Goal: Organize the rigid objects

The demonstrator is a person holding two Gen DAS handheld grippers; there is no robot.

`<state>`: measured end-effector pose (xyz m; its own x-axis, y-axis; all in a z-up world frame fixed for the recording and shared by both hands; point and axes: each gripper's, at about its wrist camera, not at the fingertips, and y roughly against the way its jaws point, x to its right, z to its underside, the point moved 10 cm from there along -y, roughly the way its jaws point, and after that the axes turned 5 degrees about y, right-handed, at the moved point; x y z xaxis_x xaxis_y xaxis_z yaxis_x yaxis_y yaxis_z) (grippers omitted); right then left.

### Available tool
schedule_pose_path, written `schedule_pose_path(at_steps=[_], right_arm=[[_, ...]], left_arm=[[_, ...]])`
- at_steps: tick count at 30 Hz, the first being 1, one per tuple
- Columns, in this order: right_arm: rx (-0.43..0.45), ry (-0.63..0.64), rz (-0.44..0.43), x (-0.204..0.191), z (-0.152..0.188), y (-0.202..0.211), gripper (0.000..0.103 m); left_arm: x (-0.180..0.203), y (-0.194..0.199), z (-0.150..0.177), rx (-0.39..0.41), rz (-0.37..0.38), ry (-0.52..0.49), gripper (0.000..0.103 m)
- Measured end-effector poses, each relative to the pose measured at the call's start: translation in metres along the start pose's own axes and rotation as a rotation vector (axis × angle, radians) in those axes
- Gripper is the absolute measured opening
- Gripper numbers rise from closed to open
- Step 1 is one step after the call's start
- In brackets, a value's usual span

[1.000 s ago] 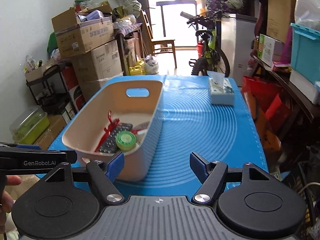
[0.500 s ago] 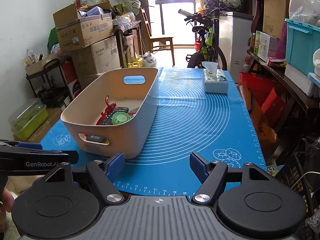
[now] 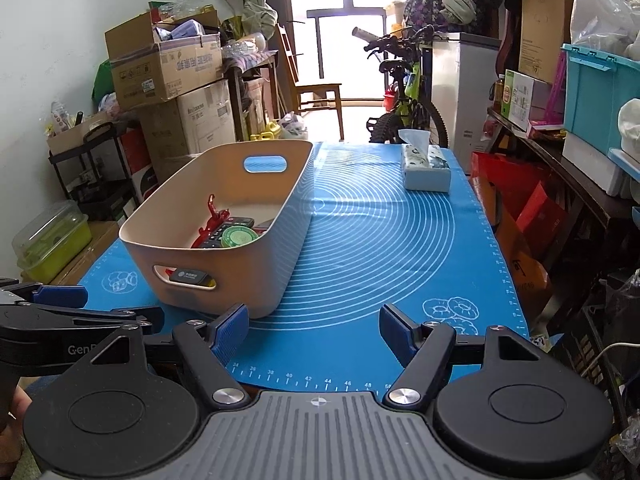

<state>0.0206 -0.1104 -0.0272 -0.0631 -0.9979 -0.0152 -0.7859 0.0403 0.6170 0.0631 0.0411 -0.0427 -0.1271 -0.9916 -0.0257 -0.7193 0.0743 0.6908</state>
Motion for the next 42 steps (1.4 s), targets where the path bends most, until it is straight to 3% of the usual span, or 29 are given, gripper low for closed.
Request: schedule_pose_path(at_steps=[42], right_arm=[[0.005, 0.007, 0.018, -0.0017, 0.0033, 0.0053, 0.077]], left_arm=[[-0.0023, 0.0015, 0.0026, 0.001, -0.006, 0.001, 0.078]])
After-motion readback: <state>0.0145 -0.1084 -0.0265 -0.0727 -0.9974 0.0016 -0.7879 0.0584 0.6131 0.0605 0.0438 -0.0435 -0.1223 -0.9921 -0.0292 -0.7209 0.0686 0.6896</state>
